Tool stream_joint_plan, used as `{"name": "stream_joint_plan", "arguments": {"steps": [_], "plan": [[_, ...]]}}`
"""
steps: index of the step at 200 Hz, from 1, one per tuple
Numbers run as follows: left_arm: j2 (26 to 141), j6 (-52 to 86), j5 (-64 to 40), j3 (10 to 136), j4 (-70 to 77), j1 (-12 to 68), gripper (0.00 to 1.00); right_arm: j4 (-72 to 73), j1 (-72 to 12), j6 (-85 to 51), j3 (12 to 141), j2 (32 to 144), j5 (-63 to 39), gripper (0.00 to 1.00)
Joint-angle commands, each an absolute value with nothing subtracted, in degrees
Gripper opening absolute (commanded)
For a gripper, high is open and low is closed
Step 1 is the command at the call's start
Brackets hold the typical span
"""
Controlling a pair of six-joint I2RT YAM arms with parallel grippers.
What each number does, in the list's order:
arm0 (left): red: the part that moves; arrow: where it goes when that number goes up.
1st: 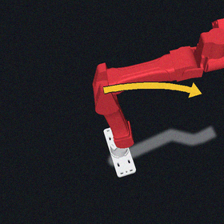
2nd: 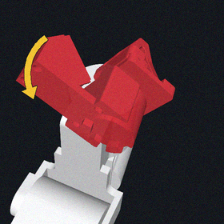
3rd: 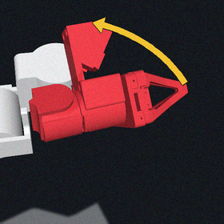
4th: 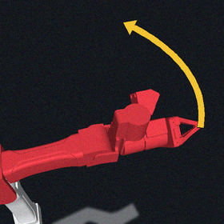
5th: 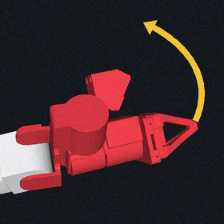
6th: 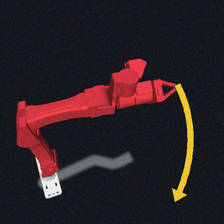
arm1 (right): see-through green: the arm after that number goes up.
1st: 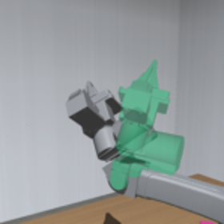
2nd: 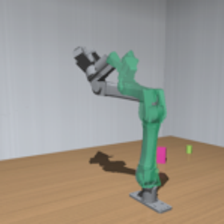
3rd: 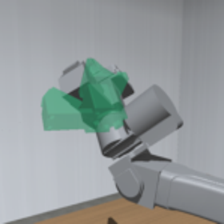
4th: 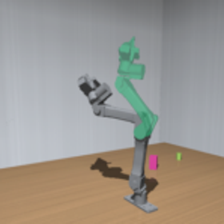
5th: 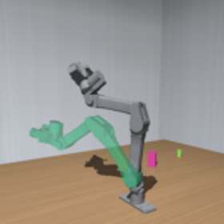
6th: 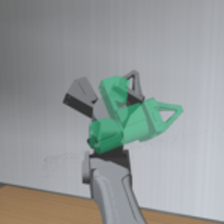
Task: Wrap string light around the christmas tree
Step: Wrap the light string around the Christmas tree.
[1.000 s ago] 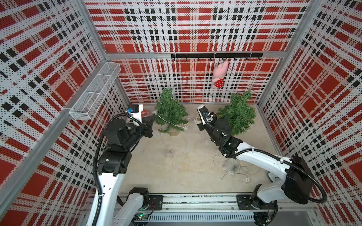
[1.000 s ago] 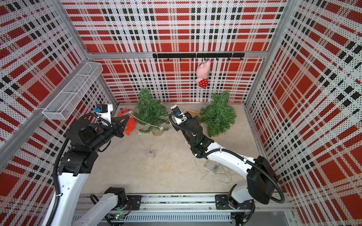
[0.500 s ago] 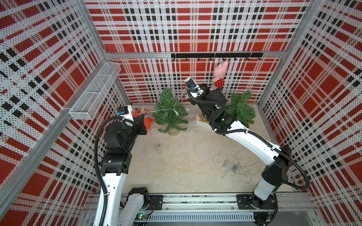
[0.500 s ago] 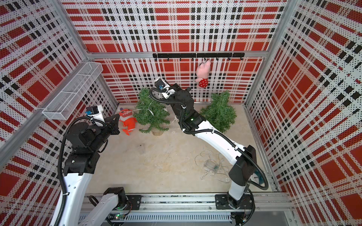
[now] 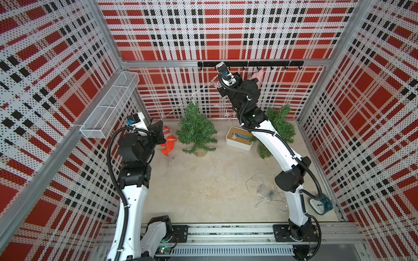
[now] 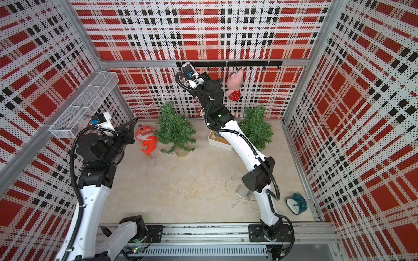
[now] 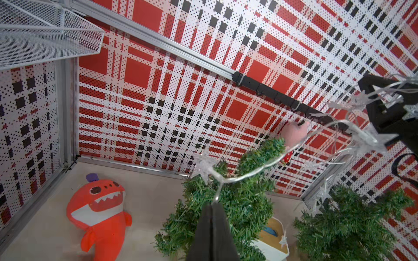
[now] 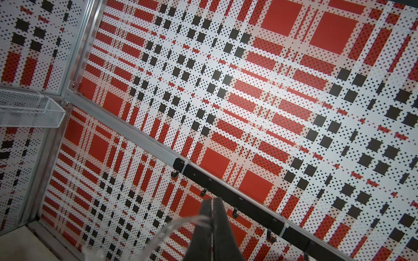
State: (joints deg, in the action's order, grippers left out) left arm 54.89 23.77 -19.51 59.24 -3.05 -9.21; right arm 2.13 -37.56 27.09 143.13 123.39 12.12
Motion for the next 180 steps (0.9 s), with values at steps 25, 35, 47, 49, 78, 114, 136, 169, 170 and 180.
{"name": "stream_joint_plan", "arguments": {"steps": [25,35,47,49,78,114,136,169,170,180], "plan": [[62.59,30.41,-22.76,61.8,10.07,-10.11,0.0,8.35,-35.13,23.66,152.45,131.3,9.7,0.0],[63.91,30.34,-22.77,62.54,10.88,-10.06,0.0,9.29,-34.03,21.18,153.39,131.75,8.75,0.0],[65.66,30.11,-22.7,63.65,11.78,-9.54,0.0,11.17,-33.0,19.09,151.91,131.43,7.04,0.0],[65.94,30.03,-22.7,63.92,11.84,-9.39,0.0,11.36,-32.88,18.9,151.6,131.34,6.64,0.0],[71.44,24.82,-18.89,68.81,10.14,-4.6,0.0,13.96,-31.89,18.04,151.37,132.99,4.74,0.0],[79.4,22.9,-16.46,73.91,9.92,-1.8,0.0,15.53,-29.2,13.72,152.81,135.94,6.19,0.0],[83.93,22.15,-16.43,77.43,9.27,-1.68,0.0,15.07,-27.48,11.99,152.55,136.75,6.68,0.0],[88.76,21.36,-15.7,82.56,7.69,-1.66,0.0,14.56,-26.8,10.78,150.83,137.0,4.89,0.0],[88.85,21.36,-15.67,82.72,7.67,-1.71,0.0,14.53,-26.8,10.75,150.83,137.01,4.82,0.0],[90.5,21.36,-15.57,84.63,7.07,-2.15,0.0,14.68,-26.72,10.47,150.73,137.41,4.73,0.0]]}}
